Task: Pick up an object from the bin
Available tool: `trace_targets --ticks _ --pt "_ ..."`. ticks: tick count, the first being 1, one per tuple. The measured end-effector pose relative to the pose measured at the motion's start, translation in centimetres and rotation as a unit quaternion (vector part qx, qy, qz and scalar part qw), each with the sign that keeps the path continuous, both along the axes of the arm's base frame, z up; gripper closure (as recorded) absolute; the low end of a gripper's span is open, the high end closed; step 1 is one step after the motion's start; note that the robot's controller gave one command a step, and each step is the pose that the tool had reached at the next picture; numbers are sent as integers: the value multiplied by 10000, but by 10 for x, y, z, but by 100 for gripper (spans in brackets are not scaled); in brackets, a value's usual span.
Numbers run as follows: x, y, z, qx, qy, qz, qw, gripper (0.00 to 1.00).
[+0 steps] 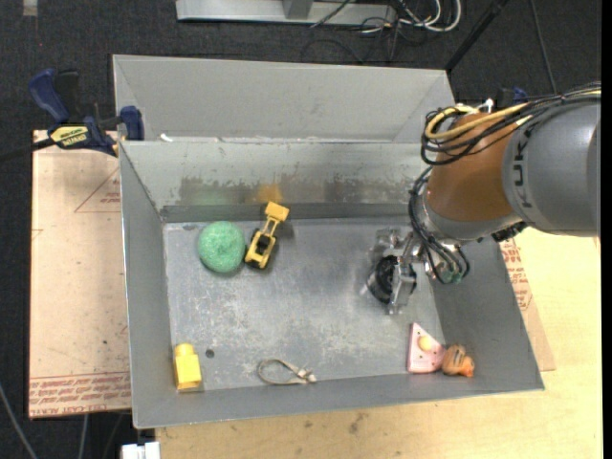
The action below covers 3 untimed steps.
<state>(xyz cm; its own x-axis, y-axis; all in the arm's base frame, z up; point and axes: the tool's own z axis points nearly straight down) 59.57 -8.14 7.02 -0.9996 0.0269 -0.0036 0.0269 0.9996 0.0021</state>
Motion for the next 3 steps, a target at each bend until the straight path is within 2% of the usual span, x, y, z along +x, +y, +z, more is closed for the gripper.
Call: trace_targets --ticks 1,2,3 --pt "20 -20 3 -8 0 18 10000 100" --pt "40 -30 1 -9 -4 172 9999 100" --pt "41 -52 1 9 -8 180 9998 100"
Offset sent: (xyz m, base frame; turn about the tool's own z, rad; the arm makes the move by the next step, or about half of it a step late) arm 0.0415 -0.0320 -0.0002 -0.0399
